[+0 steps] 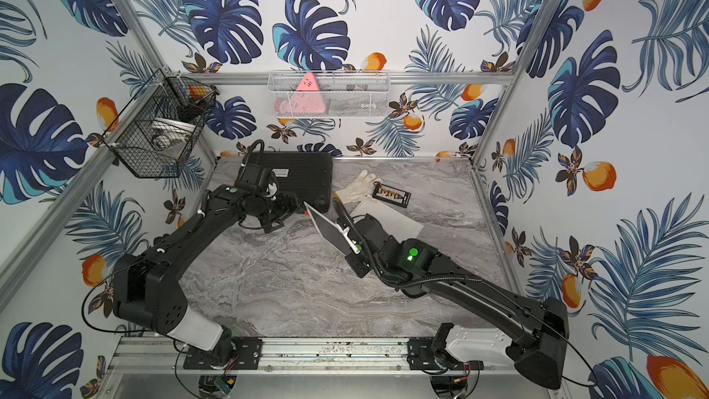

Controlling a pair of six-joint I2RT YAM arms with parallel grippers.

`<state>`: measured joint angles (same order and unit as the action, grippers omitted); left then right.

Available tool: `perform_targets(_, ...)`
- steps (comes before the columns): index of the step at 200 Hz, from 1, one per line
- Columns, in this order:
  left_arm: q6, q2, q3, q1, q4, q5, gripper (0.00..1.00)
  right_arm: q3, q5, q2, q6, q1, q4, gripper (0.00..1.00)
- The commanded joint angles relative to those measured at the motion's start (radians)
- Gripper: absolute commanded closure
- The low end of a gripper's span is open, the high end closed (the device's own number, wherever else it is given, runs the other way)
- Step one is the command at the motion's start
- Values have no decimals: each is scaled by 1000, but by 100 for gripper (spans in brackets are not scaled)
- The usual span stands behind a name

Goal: Wipe the drawing tablet
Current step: Adjust the drawing tablet at the center of the board.

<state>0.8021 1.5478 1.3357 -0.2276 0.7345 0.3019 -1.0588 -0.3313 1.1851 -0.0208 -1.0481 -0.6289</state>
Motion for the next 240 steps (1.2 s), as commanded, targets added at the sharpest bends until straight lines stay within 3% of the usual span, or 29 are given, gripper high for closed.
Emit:
perform_targets(1, 15, -26, 54, -1, 98, -113, 4, 65, -307, 3, -230, -96, 217, 100)
perform_targets(28, -1, -45, 107, 1, 147, -162, 3, 142, -506, 55, -430, -218, 403, 100)
perform_targets(45, 0, -55, 89, 1, 146, -165, 3, 229, -585, 90, -623, -288, 609, 100)
perform_targets(70, -2, -74, 24, 1, 124, -165, 3, 358, -617, 172, -894, -357, 939, 100)
perform_targets(90, -16, -88, -35, 1, 96, -159, 3, 404, -634, 270, -1013, -377, 1134, 100)
perform_targets(122, -37, -102, -124, 0, 43, -95, 3, 421, -616, 387, -1038, -395, 1200, 100)
perform_targets(201, -97, -108, -258, -1, 6, -63, 3, 417, -553, 560, -896, -402, 1034, 100)
perform_targets(228, -128, -87, -272, 0, -1, -69, 2, 429, -549, 550, -818, -400, 952, 90)
perform_targets(240, -145, -72, -275, 6, -2, -71, 2, 433, -540, 524, -770, -400, 906, 78)
